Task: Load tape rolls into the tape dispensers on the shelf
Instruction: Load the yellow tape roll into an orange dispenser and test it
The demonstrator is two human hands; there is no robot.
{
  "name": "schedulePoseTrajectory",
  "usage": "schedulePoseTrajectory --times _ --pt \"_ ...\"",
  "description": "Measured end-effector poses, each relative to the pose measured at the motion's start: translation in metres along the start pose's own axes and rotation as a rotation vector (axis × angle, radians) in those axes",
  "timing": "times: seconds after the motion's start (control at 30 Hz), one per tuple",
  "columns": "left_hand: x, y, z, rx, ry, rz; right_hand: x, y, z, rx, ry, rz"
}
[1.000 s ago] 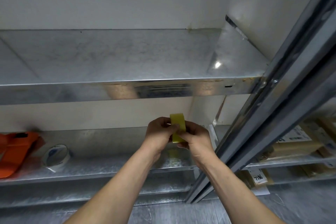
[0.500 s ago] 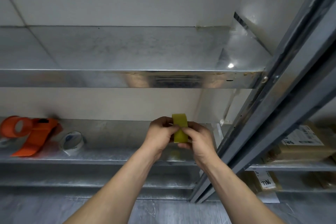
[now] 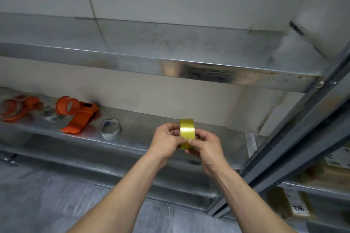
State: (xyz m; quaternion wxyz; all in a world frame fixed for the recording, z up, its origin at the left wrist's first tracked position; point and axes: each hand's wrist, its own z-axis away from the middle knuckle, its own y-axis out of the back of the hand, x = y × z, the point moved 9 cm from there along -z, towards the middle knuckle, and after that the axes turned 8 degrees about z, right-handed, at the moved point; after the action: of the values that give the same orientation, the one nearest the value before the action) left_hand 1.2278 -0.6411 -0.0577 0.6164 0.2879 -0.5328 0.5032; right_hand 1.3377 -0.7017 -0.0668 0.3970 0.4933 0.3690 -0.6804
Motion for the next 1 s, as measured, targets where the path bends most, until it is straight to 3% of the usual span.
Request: schedulePoseTrajectory --times 0.3,0.77,1.0 --pt "0.019 0.102 0.034 0.112 -0.018 0.137 0.005 -0.097 0.016 -0.028 0.025 0.014" --pt "0.048 0.319 0.112 0.406 -0.089 0.217 0.025 -0.253 0.049 0.119 0.090 -0.093" --pt "0.055 0.390 0.136 0.486 -0.105 0.250 0.039 -0.314 0.050 0.153 0.058 -0.112"
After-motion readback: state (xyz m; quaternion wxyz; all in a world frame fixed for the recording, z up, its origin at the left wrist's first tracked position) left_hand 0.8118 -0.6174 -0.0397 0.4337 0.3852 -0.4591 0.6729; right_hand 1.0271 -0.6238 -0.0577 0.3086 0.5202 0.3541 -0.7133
